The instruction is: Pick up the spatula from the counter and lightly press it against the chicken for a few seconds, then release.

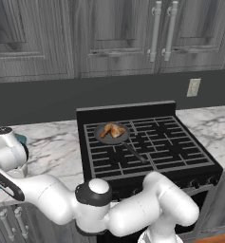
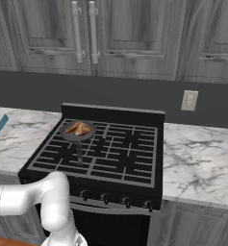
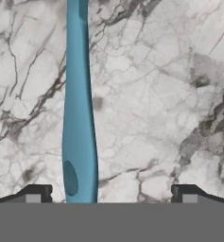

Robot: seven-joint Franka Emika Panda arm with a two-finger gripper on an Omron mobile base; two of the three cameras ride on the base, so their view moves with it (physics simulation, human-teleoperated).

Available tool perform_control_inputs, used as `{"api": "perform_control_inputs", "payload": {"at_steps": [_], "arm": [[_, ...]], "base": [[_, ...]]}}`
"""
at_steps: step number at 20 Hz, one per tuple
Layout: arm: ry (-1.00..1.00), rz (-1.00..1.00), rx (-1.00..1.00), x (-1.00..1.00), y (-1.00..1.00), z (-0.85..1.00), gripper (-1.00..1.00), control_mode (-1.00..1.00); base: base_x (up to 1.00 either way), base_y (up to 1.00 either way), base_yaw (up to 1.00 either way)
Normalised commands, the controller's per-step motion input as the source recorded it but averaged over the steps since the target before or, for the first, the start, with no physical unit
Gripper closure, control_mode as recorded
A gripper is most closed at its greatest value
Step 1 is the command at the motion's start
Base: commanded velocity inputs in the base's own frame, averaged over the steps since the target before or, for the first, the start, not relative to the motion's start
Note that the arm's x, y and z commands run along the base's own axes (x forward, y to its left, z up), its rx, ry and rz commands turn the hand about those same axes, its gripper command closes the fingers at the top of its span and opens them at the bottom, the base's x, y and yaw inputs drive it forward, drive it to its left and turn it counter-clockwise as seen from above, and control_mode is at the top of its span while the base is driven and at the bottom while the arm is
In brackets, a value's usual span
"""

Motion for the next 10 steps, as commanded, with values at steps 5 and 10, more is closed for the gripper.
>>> {"api": "perform_control_inputs", "payload": {"at_steps": [5, 10], "arm": [[0.02, 0.00, -0.01, 0.08, 0.10, -0.11, -1.00, -1.00], [0.02, 0.00, -0.01, 0.07, 0.10, -0.11, -1.00, -1.00]], "base": [[0.00, 0.00, 0.00], [0.00, 0.00, 0.00]]}}
